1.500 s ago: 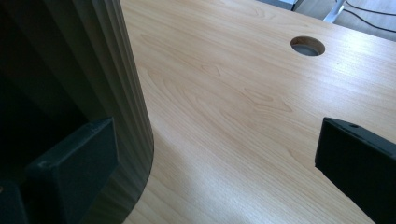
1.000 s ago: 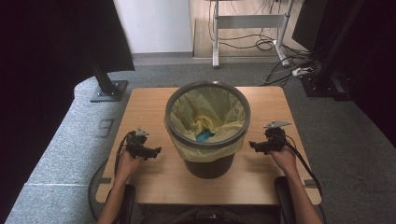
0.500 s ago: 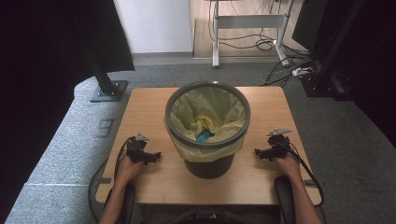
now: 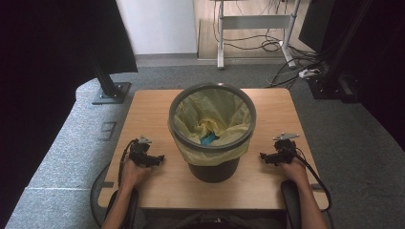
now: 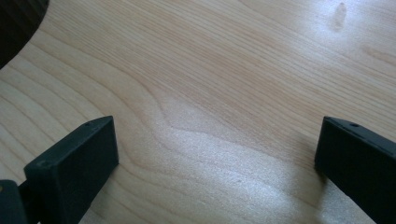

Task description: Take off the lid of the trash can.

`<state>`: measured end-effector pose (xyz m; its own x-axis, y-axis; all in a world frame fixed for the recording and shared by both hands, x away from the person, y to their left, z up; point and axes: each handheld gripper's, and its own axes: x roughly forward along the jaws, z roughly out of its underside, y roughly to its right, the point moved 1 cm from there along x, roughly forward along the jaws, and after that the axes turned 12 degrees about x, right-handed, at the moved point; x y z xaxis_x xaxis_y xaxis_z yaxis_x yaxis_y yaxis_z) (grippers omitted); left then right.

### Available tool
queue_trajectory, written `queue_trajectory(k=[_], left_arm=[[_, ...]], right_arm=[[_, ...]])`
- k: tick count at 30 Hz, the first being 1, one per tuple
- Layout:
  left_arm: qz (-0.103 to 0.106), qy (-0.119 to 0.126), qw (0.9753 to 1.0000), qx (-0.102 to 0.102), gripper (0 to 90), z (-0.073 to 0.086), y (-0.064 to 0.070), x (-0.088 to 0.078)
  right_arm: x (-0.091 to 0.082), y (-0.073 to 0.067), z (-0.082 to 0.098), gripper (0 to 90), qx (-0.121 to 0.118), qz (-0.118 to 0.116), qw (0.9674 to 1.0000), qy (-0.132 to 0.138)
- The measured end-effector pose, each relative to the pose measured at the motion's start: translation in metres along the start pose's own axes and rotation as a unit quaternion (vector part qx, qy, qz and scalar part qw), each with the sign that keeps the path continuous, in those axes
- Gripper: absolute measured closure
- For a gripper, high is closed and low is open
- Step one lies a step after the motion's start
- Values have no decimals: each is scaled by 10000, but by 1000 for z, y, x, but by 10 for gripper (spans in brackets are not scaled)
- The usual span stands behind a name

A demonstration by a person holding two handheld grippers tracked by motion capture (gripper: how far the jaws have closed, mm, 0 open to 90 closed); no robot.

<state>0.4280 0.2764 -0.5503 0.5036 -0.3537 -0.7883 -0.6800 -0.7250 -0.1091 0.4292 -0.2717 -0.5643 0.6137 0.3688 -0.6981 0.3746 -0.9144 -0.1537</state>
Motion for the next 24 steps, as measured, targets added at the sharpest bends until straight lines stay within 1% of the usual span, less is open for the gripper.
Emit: queue_trajectory(k=[1,3,7,10,12,15,18,22,24], left_arm=[[18,-30,10000,0,18,-1,0,0],[139,-9,9999,-5,17,-3,0,0],[172,-38,9998,49,19,-6,-1,-1],[286,23,9996,-81,41,-8,-3,-4],[307,30,9995,-114,57,-9,-3,-7],[368,7,9992,-130,54,-13,-1,-10],[401,27,9990,-169,55,-19,-1,-15],[377,37,9991,-212,72,-26,-4,-23],[397,64,9988,-271,83,-29,-5,-27]], right_arm=[[0,0,0,0,-2,-10,10000,-5],[0,-1,1,0,-19,-27,10000,-7],[-1,-2,1,0,-62,-53,10000,-6],[-1,-2,1,0,-68,-59,10000,-7],[-1,-2,1,0,-65,-63,10000,-7],[-1,-2,1,0,-68,-67,10000,-8],[-1,-3,1,0,-67,-71,10000,-11],[-1,-3,2,0,-70,-73,9999,-13],[-1,-3,2,0,-69,-71,10000,-13]])
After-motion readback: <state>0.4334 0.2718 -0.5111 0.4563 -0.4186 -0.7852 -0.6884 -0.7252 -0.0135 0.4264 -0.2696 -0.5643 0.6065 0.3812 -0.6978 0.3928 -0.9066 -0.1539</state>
